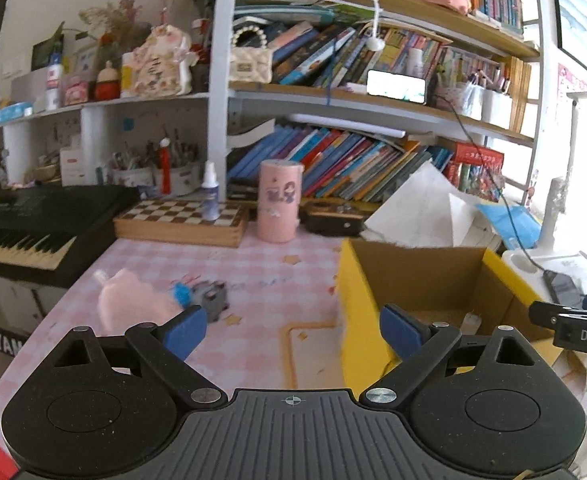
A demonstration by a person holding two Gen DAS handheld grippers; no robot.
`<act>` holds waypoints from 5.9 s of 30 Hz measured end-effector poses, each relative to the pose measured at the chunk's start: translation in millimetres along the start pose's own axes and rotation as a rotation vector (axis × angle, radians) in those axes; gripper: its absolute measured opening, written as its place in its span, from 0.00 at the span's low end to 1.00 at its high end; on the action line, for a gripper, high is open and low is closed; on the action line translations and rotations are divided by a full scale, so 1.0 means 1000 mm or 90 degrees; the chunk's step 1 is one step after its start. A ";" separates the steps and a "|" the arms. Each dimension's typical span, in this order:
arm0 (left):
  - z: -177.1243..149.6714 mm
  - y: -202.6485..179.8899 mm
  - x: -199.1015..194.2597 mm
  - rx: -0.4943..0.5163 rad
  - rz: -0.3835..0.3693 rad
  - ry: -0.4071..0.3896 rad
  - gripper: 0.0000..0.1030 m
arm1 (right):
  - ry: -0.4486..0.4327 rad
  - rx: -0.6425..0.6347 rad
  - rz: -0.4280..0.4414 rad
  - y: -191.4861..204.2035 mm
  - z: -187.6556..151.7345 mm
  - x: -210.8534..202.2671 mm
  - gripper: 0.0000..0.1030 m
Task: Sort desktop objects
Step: 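Withdraw both open tools from the box back over the table, then grasp the mint-green plastic toy with the left tool while the right tool approaches the white box, then grasp the small white cat-printed box with the right tool, then carry green toy with left tool while right tool carries white box to yellow box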
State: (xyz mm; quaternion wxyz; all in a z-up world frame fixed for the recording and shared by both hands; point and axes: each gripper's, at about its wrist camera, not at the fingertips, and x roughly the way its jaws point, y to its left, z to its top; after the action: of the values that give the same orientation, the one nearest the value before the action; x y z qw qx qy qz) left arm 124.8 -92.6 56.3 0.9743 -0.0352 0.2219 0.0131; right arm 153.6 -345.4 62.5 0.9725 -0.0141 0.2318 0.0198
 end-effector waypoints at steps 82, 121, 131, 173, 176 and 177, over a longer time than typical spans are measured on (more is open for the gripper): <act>-0.055 0.190 0.042 -0.064 0.046 0.193 0.90 | 0.138 -0.131 0.201 0.271 -0.027 0.055 0.69; -0.030 0.274 0.037 -0.171 0.262 0.166 0.68 | 0.222 -0.185 0.353 0.374 -0.030 0.160 0.58; -0.029 0.275 0.034 -0.150 0.264 0.177 0.68 | 0.158 -0.194 0.324 0.395 -0.044 0.162 0.54; -0.046 0.189 -0.050 -0.058 -0.031 0.097 0.68 | 0.122 -0.075 0.202 0.250 -0.046 -0.017 0.53; -0.053 0.185 -0.061 -0.053 -0.044 0.102 0.68 | 0.127 -0.070 0.196 0.246 -0.056 -0.033 0.53; -0.055 0.183 -0.065 -0.050 -0.049 0.103 0.68 | 0.128 -0.068 0.193 0.244 -0.060 -0.038 0.53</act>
State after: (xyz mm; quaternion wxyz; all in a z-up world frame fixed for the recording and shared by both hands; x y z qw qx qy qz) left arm 34.5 85.3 23.4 0.9510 -0.0826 0.2974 -0.0186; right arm 81.6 -105.1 22.2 0.9282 -0.0325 0.3257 0.1769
